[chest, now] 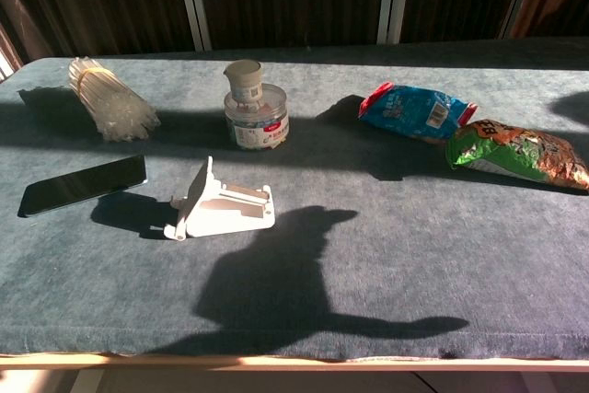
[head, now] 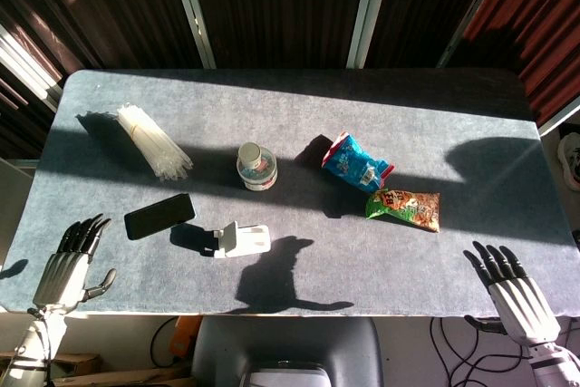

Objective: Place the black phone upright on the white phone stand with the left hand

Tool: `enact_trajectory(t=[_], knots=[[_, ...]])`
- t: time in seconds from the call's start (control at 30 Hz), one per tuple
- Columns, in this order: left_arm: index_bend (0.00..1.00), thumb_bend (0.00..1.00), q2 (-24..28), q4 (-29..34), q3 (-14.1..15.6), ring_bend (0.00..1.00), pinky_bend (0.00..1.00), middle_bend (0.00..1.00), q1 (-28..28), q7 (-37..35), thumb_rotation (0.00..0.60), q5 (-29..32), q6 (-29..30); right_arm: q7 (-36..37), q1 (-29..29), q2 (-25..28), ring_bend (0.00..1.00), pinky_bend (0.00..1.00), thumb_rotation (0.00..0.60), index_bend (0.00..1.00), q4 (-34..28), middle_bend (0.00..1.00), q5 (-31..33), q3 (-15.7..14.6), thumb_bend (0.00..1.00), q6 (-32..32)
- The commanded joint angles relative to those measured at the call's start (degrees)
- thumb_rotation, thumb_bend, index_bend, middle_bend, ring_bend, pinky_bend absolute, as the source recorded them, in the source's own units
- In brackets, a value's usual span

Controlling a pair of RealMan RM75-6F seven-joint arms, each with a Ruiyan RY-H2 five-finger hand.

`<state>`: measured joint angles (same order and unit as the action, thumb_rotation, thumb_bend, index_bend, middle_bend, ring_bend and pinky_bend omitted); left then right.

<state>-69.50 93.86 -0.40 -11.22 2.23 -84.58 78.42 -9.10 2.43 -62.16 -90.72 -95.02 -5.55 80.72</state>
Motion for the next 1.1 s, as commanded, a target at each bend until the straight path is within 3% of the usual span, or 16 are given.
enact_trajectory(t=[0.03, 0.1, 0.27, 0.4, 0.6, 0.9, 1.1], knots=[[0.02, 0.32, -1.7, -0.3, -1.7, 0.0, 0.03, 0.06, -2.0, -0.1, 0.6, 2.6, -3.4, -0.2, 0.0, -0.1, 0.0, 0.0, 0.6, 0.0, 0.0, 0.0, 0.0, 0.0, 0.11, -0.1], [0.06, 0.31, -3.2, 0.8, -4.7, 0.01, 0.06, 0.1, -6.4, 8.6, 0.6, 8.9, -9.9, -0.5, 0.1, -0.2, 0.0, 0.0, 0.6, 0.0, 0.0, 0.0, 0.2, 0.0, 0.11, -0.5], [0.13, 0.32, -6.2, 3.5, -9.3, 0.06, 0.09, 0.17, -12.4, 24.6, 0.6, 22.9, -14.7, -0.9, 0.4, -0.4, 0.0, 0.0, 0.6, 0.0, -0.1, 0.0, 0.5, 0.1, 0.11, -1.0], [0.15, 0.31, -9.8, 1.9, -12.1, 0.08, 0.12, 0.2, -17.2, 34.3, 0.6, 34.5, -15.9, -1.0, 0.7, -0.4, 0.0, 0.0, 0.6, 0.0, -0.2, 0.0, 0.6, 0.1, 0.11, -1.6], [0.13, 0.29, -14.5, -1.4, -13.3, 0.08, 0.15, 0.19, -24.1, 47.9, 0.6, 50.5, -14.6, -0.8, 0.9, -0.2, 0.0, 0.0, 0.6, 0.0, -0.3, 0.0, 0.9, 0.2, 0.11, -2.1], [0.12, 0.27, -19.0, -5.3, -13.6, 0.07, 0.15, 0.14, -30.5, 56.3, 0.6, 60.9, -12.0, 0.2, 0.8, 0.2, 0.0, 0.0, 0.6, 0.0, -0.3, 0.0, 0.5, 0.0, 0.11, -1.4], [0.17, 0.29, -20.7, -6.2, -13.4, 0.07, 0.14, 0.18, -33.5, 61.6, 0.6, 66.5, -8.9, 0.6, 0.8, 0.4, 0.0, 0.0, 0.6, 0.0, -0.3, 0.0, 0.3, -0.1, 0.11, -1.4]])
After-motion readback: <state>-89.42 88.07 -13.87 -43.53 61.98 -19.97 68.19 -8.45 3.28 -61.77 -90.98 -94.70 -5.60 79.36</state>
